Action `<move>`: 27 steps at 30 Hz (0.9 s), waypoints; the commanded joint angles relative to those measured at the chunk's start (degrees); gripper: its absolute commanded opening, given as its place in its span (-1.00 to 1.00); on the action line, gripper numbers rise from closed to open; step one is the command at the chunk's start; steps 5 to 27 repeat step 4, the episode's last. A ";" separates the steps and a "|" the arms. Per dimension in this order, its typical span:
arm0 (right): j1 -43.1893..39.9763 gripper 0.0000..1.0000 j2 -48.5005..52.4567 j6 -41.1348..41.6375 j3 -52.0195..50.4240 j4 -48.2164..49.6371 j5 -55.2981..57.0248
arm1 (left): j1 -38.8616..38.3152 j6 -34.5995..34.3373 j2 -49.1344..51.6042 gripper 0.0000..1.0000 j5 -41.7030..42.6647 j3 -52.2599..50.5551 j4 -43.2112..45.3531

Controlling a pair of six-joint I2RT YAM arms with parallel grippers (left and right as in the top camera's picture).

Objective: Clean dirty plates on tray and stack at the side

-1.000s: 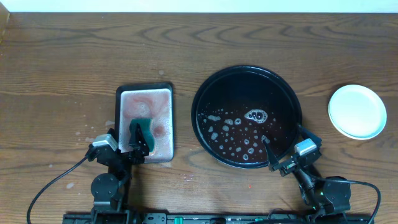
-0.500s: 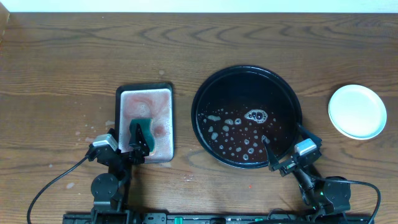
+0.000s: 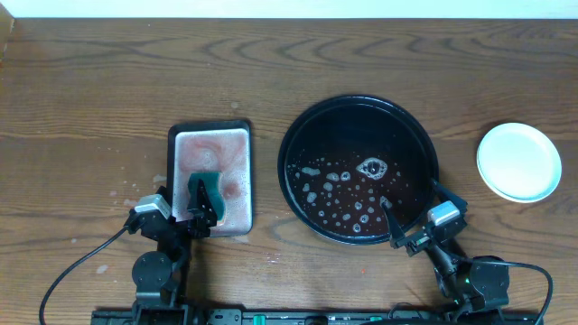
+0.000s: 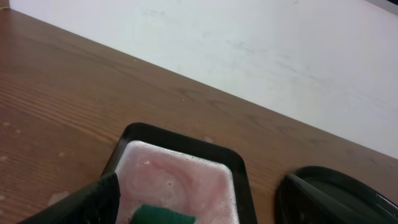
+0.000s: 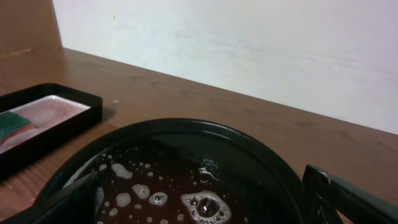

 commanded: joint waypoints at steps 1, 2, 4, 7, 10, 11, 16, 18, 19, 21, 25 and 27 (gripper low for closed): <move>-0.46 0.98 -0.31 -0.57 -0.07 -0.26 0.04 | 0.28 0.50 -0.35 0.65 -0.15 -1.01 -2.21; -0.46 0.99 -0.31 -0.57 -0.07 -0.26 0.04 | 0.28 0.50 -0.35 0.65 -0.15 -1.01 -2.21; -0.46 0.99 -0.31 -0.59 -0.07 -0.26 0.04 | 0.28 0.50 -0.35 0.65 -0.15 -1.01 -2.21; -0.46 0.99 -0.31 -0.59 -0.07 -0.26 0.04 | 0.28 0.50 -0.35 0.65 -0.15 -1.01 -2.21; -0.46 0.99 -0.31 -0.59 -0.07 -0.26 0.04 | 0.28 0.50 -0.35 0.65 -0.15 -1.01 -2.21; -0.46 0.99 -0.31 -0.59 -0.07 -0.26 0.04 | 0.28 0.50 -0.35 0.65 -0.15 -1.01 -2.21; -0.46 0.99 -0.31 -0.59 -0.07 -0.26 0.04 | 0.28 0.50 -0.35 0.65 -0.15 -1.01 -2.21; -0.46 0.99 -0.31 -0.59 -0.07 -0.26 0.04 | 0.28 0.50 -0.35 0.65 -0.15 -1.01 -2.21; -0.46 0.99 -0.31 -0.59 -0.07 -0.26 0.04 | 0.28 0.50 -0.35 0.65 -0.15 -1.01 -2.21; -0.46 0.99 -0.31 -0.59 -0.07 -0.26 0.04 | 0.28 0.50 -0.35 0.65 -0.15 -1.01 -2.21; -0.46 0.99 -0.31 -0.59 -0.07 -0.26 0.04 | 0.28 0.50 -0.35 0.65 -0.15 -1.01 -2.21; -0.46 0.99 -0.31 -0.59 -0.07 -0.26 0.04 | 0.28 0.50 -0.35 0.65 -0.15 -1.01 -2.21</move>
